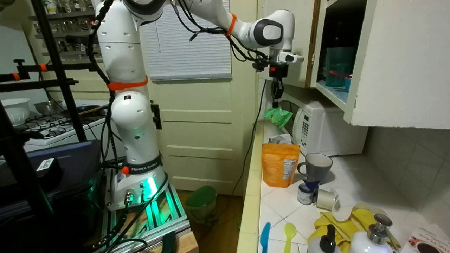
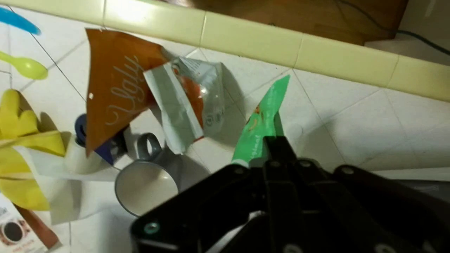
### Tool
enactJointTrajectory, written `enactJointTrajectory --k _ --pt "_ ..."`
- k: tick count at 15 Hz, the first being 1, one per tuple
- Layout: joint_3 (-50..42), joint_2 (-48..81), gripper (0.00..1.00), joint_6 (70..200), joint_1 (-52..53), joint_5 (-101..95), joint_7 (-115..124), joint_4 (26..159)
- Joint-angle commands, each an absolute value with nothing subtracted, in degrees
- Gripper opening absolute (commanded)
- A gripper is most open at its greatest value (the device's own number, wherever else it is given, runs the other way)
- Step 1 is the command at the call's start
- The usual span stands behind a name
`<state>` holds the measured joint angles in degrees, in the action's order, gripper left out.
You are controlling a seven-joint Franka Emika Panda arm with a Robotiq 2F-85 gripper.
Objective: Pick up the green object from the second shelf of the cabinet and put it on the table
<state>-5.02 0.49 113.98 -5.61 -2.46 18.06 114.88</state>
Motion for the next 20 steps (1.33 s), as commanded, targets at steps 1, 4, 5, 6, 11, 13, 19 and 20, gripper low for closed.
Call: enactJointTrajectory --k 1,4,5,6,11,13,19,20 --pt "-4.8 -2.4 0.0 124.2 -5.2 0.1 13.7 121.8" --pt "-5.3 -0.8 0.26 126.2 -5.7 4.0 10.9 122.8" --pt "-5.3 -0.7 0.27 126.2 -5.7 4.4 10.8 123.1" --pt "-5.3 -1.2 0.33 125.9 -5.6 4.5 10.9 123.4" --pt "-5.0 -3.8 0.71 124.6 -5.4 2.4 18.9 123.7" --pt "-4.4 -5.7 0.87 125.2 -5.2 0.8 24.2 124.2" --pt "-3.6 -6.5 1.0 124.6 -5.7 1.1 29.7 121.7" --pt "-3.5 -6.9 1.0 124.6 -5.7 1.1 30.4 121.7"
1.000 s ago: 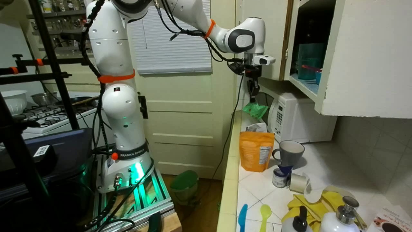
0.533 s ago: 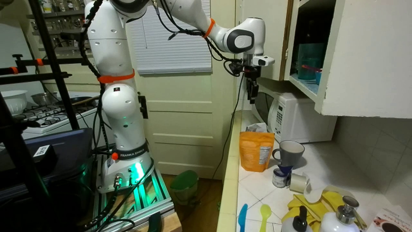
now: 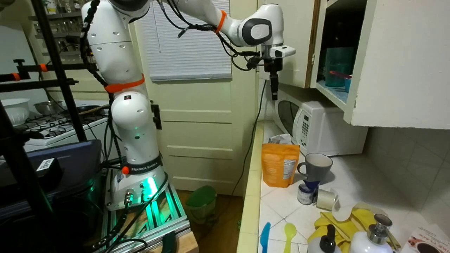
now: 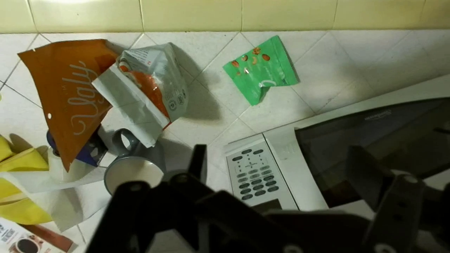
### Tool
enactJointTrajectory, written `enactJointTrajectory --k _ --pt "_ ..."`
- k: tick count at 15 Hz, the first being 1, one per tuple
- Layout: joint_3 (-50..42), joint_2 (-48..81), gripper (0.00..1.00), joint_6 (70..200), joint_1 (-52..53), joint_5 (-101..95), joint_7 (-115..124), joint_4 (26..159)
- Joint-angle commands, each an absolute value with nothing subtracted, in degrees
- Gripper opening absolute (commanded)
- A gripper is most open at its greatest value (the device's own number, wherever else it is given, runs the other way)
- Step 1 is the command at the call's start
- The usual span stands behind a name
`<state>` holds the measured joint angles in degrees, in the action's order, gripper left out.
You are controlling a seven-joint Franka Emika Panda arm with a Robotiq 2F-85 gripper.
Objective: Pick up the green object from the second shelf of the cabinet and put it on the table
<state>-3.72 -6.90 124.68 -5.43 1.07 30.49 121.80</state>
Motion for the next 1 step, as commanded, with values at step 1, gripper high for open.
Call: enactJointTrajectory --k 1 --pt "-3.5 -7.0 1.0 124.6 -5.7 1.1 30.7 121.7"
